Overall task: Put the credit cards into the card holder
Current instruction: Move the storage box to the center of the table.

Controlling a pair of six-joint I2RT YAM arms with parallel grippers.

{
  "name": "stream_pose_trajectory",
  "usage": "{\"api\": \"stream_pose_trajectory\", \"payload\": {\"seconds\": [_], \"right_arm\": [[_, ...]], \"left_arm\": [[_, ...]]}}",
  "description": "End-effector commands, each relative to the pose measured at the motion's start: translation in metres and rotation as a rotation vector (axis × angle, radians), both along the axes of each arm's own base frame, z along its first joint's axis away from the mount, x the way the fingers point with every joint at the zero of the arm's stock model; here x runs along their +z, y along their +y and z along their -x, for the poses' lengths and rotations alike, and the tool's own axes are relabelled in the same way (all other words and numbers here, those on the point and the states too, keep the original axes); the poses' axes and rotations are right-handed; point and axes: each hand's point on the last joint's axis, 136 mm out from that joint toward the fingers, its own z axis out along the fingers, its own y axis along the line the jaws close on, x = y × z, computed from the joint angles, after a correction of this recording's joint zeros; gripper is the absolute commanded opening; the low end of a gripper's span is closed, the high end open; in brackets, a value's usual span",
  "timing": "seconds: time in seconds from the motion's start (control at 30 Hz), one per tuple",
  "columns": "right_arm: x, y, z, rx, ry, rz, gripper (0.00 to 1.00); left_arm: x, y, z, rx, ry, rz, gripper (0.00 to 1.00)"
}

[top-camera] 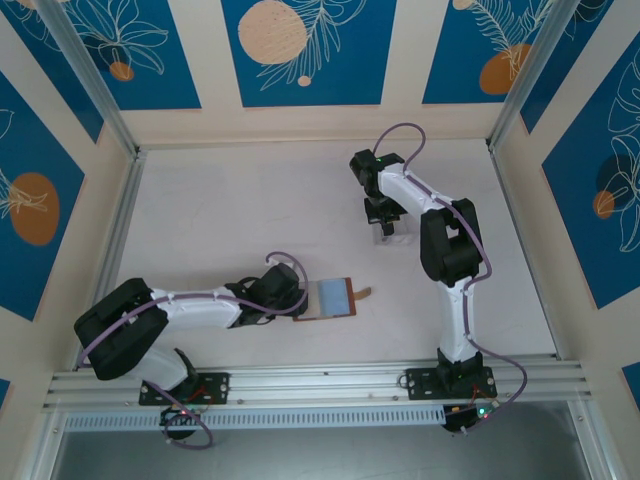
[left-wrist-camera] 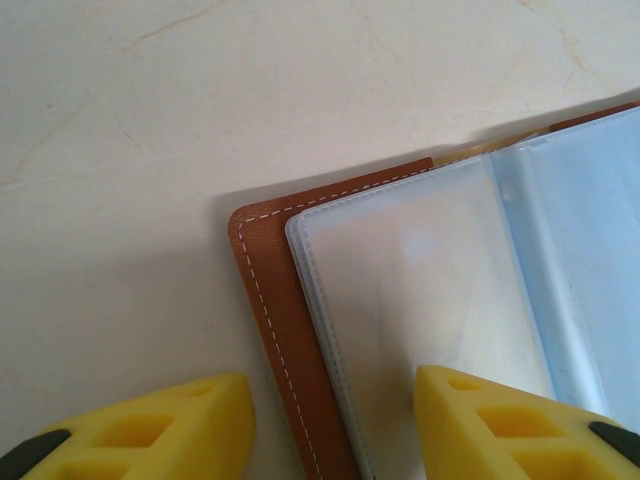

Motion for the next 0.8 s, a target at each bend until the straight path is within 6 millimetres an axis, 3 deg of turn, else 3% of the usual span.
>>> {"api": "stream_pose_trajectory", "payload": {"seconds": [0.0, 0.23, 0.33, 0.47, 0.6, 0.67, 0.77], "right_arm": [[0.022, 0.000, 0.004, 0.003, -0.033, -0.029, 0.00], [0.025, -0.003, 0.005, -0.013, -0.032, -0.064, 0.00], [0.018, -0.002, 0.006, -0.030, -0.019, -0.083, 0.16], [0.023, -0.012, 0.007, -0.111, -0.079, -0.158, 0.24], [0.034, -0.050, 0.006, -0.265, -0.165, -0.181, 0.25], [0.032, -0.058, 0.004, -0.306, -0.169, -0.235, 0.31], [0.021, -0.063, 0.000, -0.321, -0.147, -0.236, 0.32]], "left_arm": [[-0.035, 0.020, 0.022, -0.002, 0.129, -0.081, 0.48], [-0.034, 0.019, 0.022, -0.002, 0.128, -0.079, 0.48], [-0.030, 0.021, 0.021, -0.001, 0.125, -0.084, 0.48], [-0.009, 0.029, 0.014, 0.020, 0.091, -0.055, 0.48], [0.012, 0.038, 0.009, 0.027, 0.070, -0.025, 0.49], [0.025, 0.036, 0.008, 0.004, 0.054, 0.005, 0.51], [0.045, 0.029, 0.005, -0.031, 0.020, 0.060, 0.52]]}}
